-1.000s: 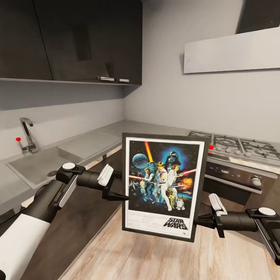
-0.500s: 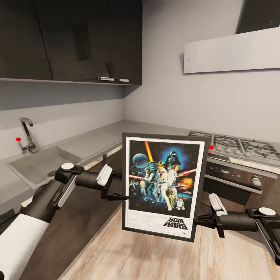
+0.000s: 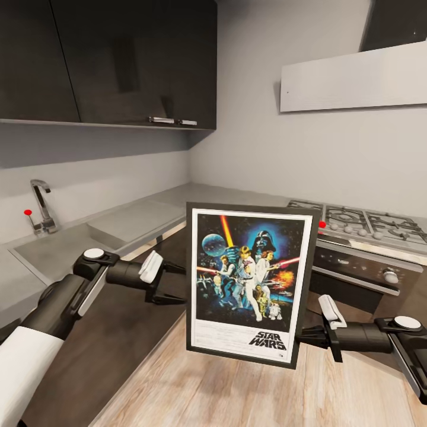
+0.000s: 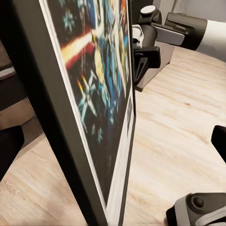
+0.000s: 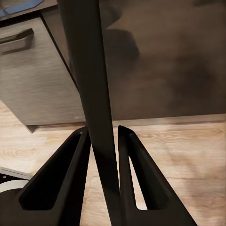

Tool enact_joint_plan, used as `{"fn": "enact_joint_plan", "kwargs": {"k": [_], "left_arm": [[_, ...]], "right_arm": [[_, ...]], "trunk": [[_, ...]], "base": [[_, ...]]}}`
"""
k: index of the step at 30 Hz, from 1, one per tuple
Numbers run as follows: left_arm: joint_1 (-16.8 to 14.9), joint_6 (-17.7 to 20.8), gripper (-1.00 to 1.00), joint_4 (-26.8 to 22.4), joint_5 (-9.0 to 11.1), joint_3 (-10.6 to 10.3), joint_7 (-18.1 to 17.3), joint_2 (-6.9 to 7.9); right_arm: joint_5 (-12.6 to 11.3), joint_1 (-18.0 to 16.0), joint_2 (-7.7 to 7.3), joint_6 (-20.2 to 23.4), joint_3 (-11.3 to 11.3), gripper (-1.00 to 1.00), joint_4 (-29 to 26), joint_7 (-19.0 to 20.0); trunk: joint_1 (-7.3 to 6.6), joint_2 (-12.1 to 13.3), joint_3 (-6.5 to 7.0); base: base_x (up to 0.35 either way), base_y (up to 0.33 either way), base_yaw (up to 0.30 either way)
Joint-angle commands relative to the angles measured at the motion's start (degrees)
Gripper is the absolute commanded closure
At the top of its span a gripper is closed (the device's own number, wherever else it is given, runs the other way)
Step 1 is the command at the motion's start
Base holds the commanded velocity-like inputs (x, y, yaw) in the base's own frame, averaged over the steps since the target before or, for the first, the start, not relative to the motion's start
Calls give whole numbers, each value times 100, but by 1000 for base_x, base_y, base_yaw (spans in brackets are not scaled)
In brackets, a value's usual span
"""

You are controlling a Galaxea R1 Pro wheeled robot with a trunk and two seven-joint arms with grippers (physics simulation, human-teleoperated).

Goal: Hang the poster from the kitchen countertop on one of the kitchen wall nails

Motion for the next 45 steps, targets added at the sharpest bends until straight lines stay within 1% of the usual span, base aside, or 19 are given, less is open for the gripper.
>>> {"fn": "enact_joint_plan", "kwargs": {"k": [1, 4, 10, 13, 14, 17, 20, 24, 29, 33, 35, 36, 37, 39, 40, 42, 44, 45], "left_arm": [[-6, 60, -100, 0, 27, -11, -5, 16], [-6, 60, -100, 4, 27, -2, -5, 54], [-6, 60, -100, 15, 27, -2, 2, 189], [-6, 60, -100, 20, 27, -5, 3, 226], [-6, 60, -100, 21, 27, -6, 4, 230], [-6, 60, -100, 23, 27, -8, 6, 241], [-6, 60, -100, 43, 27, -13, 14, 241], [-6, 54, -100, 182, 27, -18, 27, 243], [-6, 31, -100, 531, 27, -39, 51, 235], [-6, -41, -100, 914, 27, -53, 104, 226], [-6, -164, -100, 1080, 31, -62, 184, 214], [-6, -209, -100, 1134, 32, -67, 218, 206], [-6, -315, -100, 1364, 34, -76, 359, 140], [-6, -386, -100, 1613, 35, -81, 459, 46], [-6, -522, -100, 1851, 35, -84, 524, -39], [-6, -647, -100, 2033, 35, -85, 586, -103], [-6, -919, -100, 2488, 39, -86, 775, -256], [-6, -988, -100, 2608, 40, -86, 823, -292]], "right_arm": [[-11, -4, -1, 75, 0, 100, 0, 28], [-11, -5, -4, 73, -1, 100, 0, 28], [-11, -4, -8, 55, -5, 100, -9, 33], [-11, 5, -22, 26, -20, 100, -11, 36], [-11, 9, -26, -10, -23, 100, -7, 36], [-19, 20, -48, -298, -42, 100, 29, 46], [-26, 31, -59, -420, -69, 100, 48, 51], [-121, 38, -71, -491, -214, 100, 59, 54], [-177, 40, -76, -505, -293, 100, 115, 54], [-223, 40, -77, -507, -541, 100, 231, 54], [-227, 40, -77, -506, -598, 100, 247, 54], [-226, 40, -77, -502, -611, 100, 252, 54], [-224, 40, -77, -490, -638, 100, 262, 54], [-218, 40, -77, -482, -653, 100, 267, 54], [-216, 40, -81, -477, -671, 100, 270, 54], [-213, 40, -83, -475, -733, 100, 270, 54], [-205, 40, -84, -474, -968, 100, 277, 54], [-203, 40, -85, -473, -1015, 100, 278, 54]], "trunk": [[0, -4, -6], [0, -4, -6], [0, -4, -6], [0, -4, -6], [0, -4, -6], [0, -4, -6], [0, -4, -6], [0, -4, -6], [0, -4, -6], [0, -4, -6], [0, -4, -6], [0, -4, -6], [0, -4, -6], [0, -4, -6], [0, -4, -6], [0, -4, -6], [0, -4, -6], [0, -4, -6]], "base": [[0, 0, 0], [0, 0, 0], [0, 0, 0], [0, 0, 0], [0, 0, 0], [0, 0, 0], [0, 0, 0], [0, 0, 0], [0, 0, 0], [0, 0, 0], [0, 0, 0], [0, 0, 0], [0, 0, 0], [0, 0, 0], [0, 0, 0], [0, 0, 0], [0, 0, 0], [0, 0, 0]]}}
